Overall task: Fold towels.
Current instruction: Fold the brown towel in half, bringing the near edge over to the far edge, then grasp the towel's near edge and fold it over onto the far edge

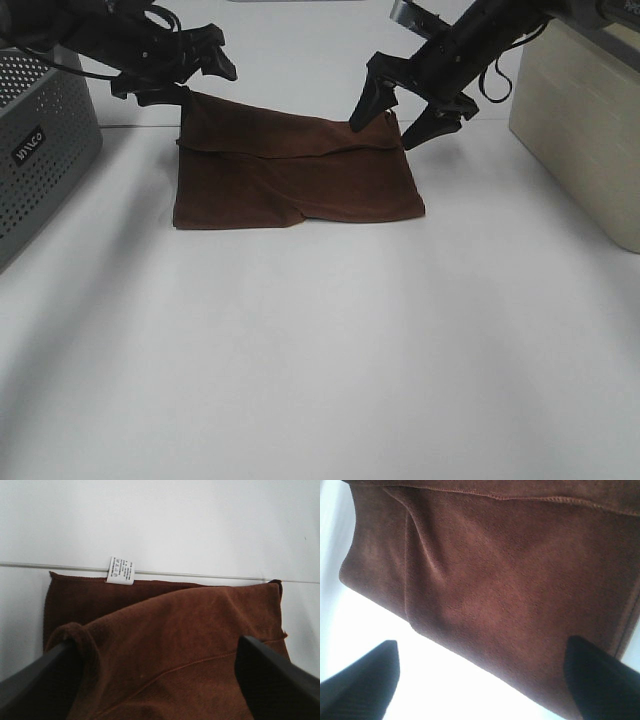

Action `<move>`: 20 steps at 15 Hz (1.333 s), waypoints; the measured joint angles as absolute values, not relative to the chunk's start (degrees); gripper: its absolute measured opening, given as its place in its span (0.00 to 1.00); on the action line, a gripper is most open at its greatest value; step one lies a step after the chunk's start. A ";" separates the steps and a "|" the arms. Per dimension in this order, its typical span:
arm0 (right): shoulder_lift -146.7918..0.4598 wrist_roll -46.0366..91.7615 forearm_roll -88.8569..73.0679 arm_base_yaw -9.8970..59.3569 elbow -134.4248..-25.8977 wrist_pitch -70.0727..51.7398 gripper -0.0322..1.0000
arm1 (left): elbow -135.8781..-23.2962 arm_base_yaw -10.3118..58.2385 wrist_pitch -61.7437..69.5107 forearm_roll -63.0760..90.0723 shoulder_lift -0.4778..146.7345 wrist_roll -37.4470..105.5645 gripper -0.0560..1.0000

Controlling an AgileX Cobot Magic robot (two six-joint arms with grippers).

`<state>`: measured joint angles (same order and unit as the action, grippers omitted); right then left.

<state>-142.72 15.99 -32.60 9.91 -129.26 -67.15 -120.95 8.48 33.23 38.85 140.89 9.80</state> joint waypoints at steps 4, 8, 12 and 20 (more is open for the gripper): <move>-142.72 12.89 -29.97 9.91 -129.26 -68.53 0.84 | -121.07 8.48 41.42 24.87 140.43 3.84 0.80; -142.72 11.00 -28.36 9.91 -129.26 -68.93 0.84 | -121.07 8.48 47.38 19.82 140.72 1.03 0.80; -142.78 9.45 -24.18 9.91 -129.26 -69.33 0.84 | -120.95 8.48 52.94 19.42 142.72 -1.20 0.80; -148.11 9.28 -22.57 9.91 -129.32 -69.56 0.84 | -120.95 8.48 57.24 19.42 143.87 -5.21 0.80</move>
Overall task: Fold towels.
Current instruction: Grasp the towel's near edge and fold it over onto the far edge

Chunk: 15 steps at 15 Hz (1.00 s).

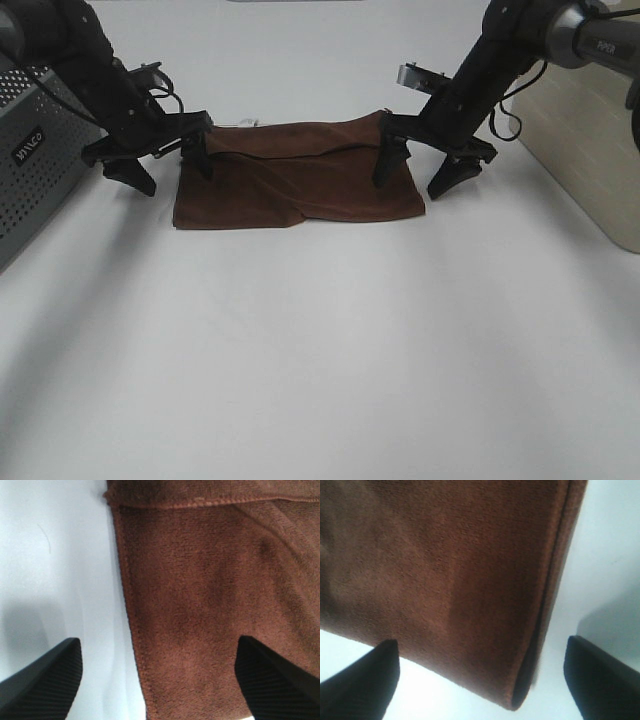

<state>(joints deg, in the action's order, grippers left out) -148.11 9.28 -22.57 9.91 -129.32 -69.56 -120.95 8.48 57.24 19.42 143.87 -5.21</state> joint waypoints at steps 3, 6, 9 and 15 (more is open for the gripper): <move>-149.77 9.28 -26.81 9.91 -129.55 -69.56 0.84 | -121.01 9.00 59.01 20.17 145.36 -5.27 0.80; -150.40 9.28 -27.62 9.91 -129.89 -69.73 0.81 | -121.30 10.26 59.82 21.03 145.93 -5.27 0.77; -150.97 9.28 -27.44 9.91 -130.06 -69.73 0.54 | -121.30 10.54 59.59 22.40 146.39 -5.39 0.56; -151.09 3.09 -24.92 9.91 -129.60 -69.67 0.03 | -121.30 10.60 61.65 18.85 146.05 -5.33 0.06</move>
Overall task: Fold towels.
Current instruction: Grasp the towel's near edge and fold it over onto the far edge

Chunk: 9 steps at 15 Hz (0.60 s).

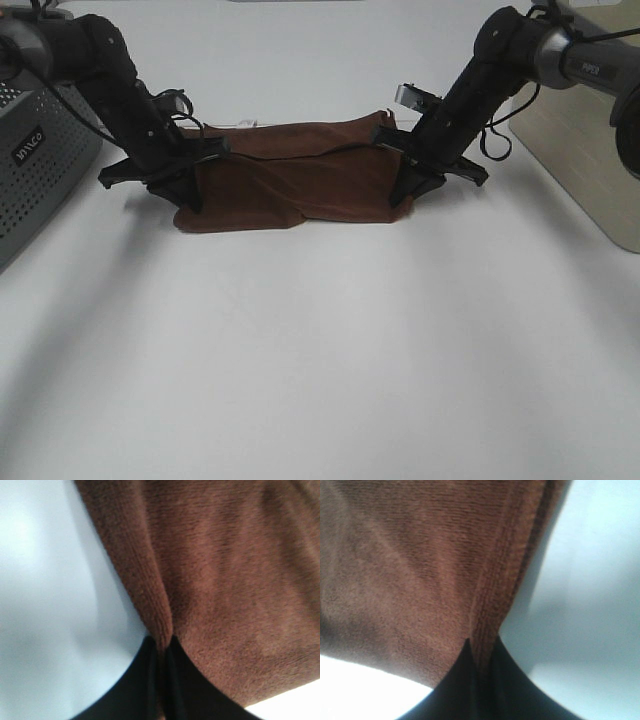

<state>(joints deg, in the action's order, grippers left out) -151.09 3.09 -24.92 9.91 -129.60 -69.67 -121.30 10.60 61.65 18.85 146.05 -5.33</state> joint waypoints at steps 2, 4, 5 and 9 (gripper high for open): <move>-148.34 1.95 -23.95 9.91 -125.25 -69.56 0.03 | -121.30 10.71 63.94 15.64 144.27 -5.21 0.06; -144.39 1.95 -24.01 9.91 -119.29 -69.56 0.03 | -121.30 10.71 67.38 14.78 142.55 -4.76 0.06; -142.38 1.95 -24.01 9.91 -115.97 -69.56 0.03 | -121.30 10.94 68.81 14.78 142.04 -4.64 0.06; -135.22 2.98 -24.06 9.91 -100.84 -68.24 0.03 | -116.54 14.38 69.21 12.95 140.55 -4.53 0.06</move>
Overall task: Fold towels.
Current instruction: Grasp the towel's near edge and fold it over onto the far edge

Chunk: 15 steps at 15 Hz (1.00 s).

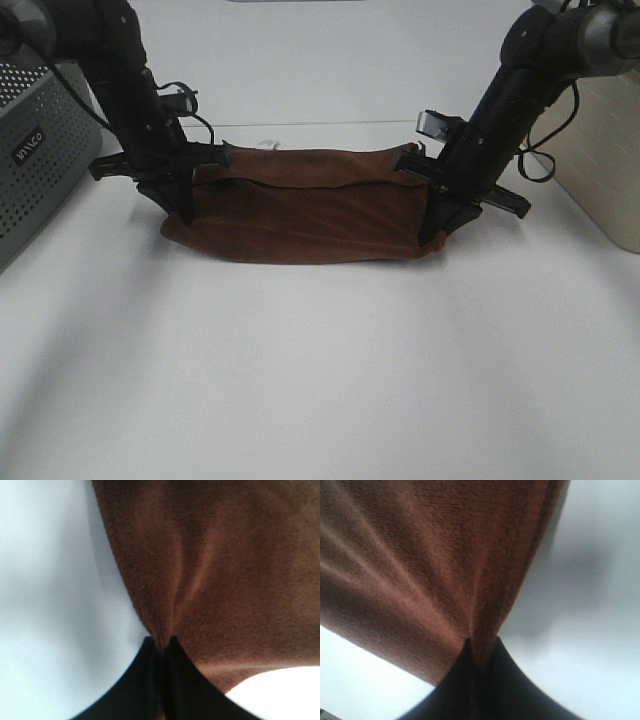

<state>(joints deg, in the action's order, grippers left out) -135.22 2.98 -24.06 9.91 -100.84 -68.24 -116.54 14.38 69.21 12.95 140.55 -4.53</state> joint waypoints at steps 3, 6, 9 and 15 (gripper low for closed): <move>-131.44 4.13 -24.01 9.91 -91.39 -65.03 0.03 | -108.58 16.04 69.33 11.29 137.05 -4.81 0.06; -129.49 5.39 -24.12 10.03 -85.31 -61.36 0.03 | -100.96 16.04 66.75 11.40 131.55 -5.16 0.06; -128.63 6.07 -24.12 10.03 -85.49 -60.96 0.03 | -98.15 15.99 64.97 11.52 130.00 -6.07 0.06; -128.74 6.30 -23.43 10.03 -98.15 -61.25 0.03 | -107.72 12.72 60.73 12.09 129.95 -8.88 0.06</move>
